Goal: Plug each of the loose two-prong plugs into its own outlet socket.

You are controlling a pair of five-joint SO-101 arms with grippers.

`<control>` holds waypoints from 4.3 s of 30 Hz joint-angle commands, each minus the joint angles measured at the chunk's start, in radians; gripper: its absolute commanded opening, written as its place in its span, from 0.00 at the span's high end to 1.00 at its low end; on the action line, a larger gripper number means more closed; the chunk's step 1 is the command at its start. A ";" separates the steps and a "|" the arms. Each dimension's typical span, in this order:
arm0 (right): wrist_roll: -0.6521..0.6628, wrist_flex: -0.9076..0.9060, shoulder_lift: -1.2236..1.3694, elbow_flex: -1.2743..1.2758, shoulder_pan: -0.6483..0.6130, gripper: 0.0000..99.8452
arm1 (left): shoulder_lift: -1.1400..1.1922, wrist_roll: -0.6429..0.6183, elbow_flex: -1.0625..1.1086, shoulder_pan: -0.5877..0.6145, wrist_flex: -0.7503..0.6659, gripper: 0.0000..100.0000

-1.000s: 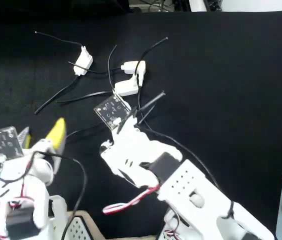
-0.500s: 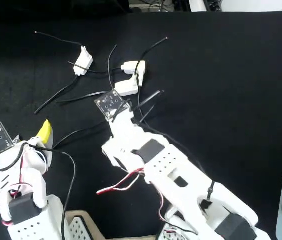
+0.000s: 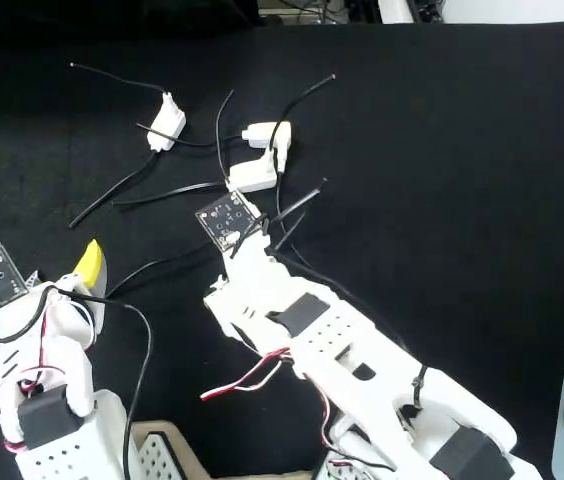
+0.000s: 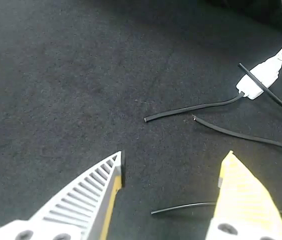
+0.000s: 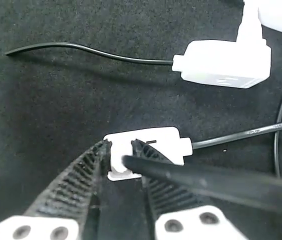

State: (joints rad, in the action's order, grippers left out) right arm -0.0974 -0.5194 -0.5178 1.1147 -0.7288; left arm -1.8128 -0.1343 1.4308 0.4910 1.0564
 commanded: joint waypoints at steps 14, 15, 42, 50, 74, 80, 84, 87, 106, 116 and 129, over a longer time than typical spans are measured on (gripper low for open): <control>0.112 -0.058 0.004 0.067 -0.051 0.99 | -0.006 -0.006 -0.005 0.008 -0.021 0.69; 0.124 -0.086 0.004 0.050 -0.049 0.99 | -0.006 -0.006 -0.005 0.008 -0.021 0.69; 0.091 -0.265 0.423 -0.291 -0.005 0.99 | -0.005 -0.006 0.004 0.010 -0.021 0.69; 0.094 -0.221 0.427 -0.374 0.023 0.99 | -0.005 -0.006 0.005 0.010 -0.021 0.69; 0.095 -0.250 0.461 -0.753 0.143 0.83 | -0.006 -0.006 0.021 0.010 -0.026 0.69; 0.091 -0.465 0.268 -0.746 0.144 0.95 | -0.006 -0.006 0.022 0.010 -0.026 0.69; 0.089 -0.601 0.142 -0.680 0.183 0.98 | -0.006 -0.006 0.024 0.001 -0.026 0.69; 0.089 -0.592 0.047 -0.556 0.245 0.99 | -0.006 -0.011 0.021 0.001 -0.021 0.69; 0.089 -0.387 -0.736 0.165 0.551 0.99 | -0.008 0.023 -0.042 -0.110 0.034 0.97; 0.089 -0.390 -1.089 0.414 0.569 0.99 | -0.008 0.032 0.001 -0.203 0.032 0.97; 0.087 -0.534 -1.368 0.568 0.578 0.99 | -0.008 0.155 0.220 -0.334 -0.195 0.97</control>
State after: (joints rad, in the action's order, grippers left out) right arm -0.0008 -1.0288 -1.8021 1.6870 -0.1550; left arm -1.8128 0.0023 1.6118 0.1826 0.9567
